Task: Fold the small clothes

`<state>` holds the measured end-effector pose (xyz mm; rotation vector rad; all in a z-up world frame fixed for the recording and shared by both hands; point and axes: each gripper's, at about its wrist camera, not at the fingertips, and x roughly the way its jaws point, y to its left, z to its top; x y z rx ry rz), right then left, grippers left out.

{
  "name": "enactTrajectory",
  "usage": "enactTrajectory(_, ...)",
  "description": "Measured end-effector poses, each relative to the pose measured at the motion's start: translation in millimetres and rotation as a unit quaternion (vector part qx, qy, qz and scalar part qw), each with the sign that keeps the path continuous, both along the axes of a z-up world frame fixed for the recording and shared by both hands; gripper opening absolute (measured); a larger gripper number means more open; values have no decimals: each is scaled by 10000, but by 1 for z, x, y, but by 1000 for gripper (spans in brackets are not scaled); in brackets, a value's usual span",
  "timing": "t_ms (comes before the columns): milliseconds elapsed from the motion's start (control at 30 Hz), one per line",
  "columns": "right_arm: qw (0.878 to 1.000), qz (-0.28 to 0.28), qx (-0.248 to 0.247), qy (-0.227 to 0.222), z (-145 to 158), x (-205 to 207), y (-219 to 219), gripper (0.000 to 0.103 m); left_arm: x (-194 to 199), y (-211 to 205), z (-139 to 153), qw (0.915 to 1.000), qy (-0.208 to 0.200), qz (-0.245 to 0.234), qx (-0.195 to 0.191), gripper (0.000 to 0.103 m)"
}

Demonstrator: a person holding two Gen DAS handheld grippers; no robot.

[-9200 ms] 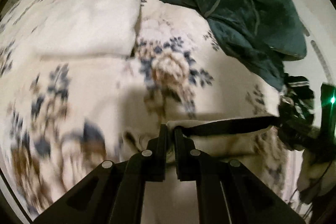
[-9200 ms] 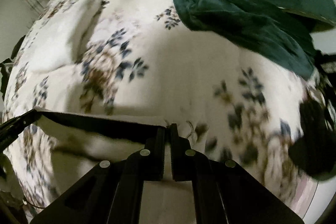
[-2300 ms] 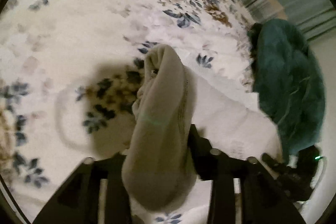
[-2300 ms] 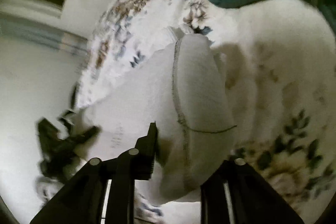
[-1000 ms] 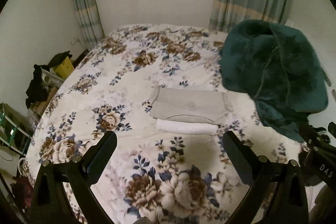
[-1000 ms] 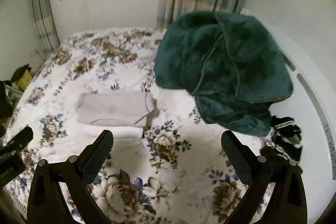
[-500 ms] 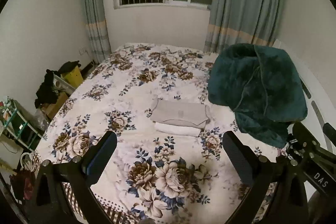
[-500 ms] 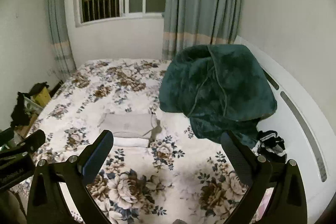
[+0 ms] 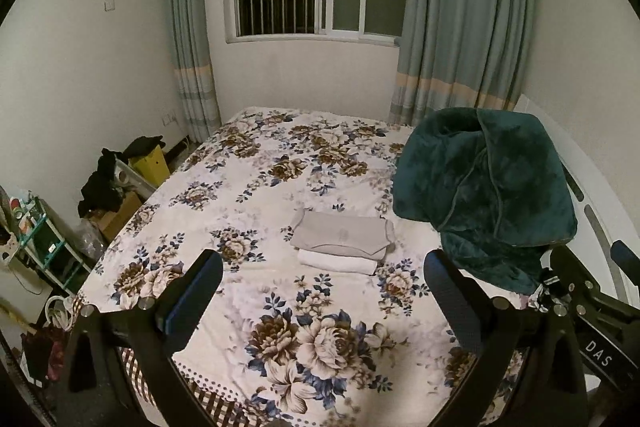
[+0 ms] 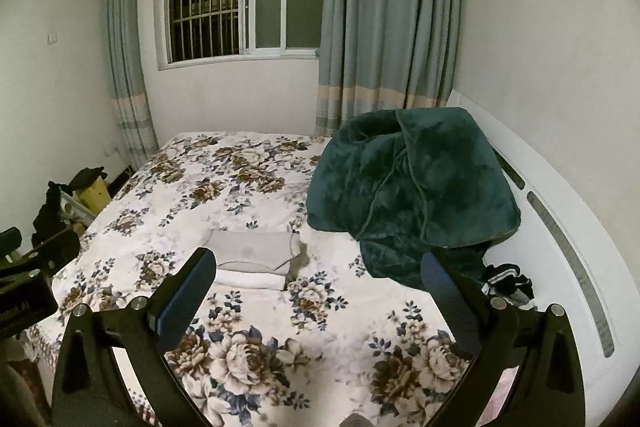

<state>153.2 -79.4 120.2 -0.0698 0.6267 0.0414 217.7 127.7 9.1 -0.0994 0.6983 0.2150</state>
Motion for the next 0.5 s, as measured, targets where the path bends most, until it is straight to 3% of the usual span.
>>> enactTrajectory(500, 9997, 219, 15, -91, 4, 9, -9, 103, -11, -10, 8, 10000, -12, 57, 67, 103)
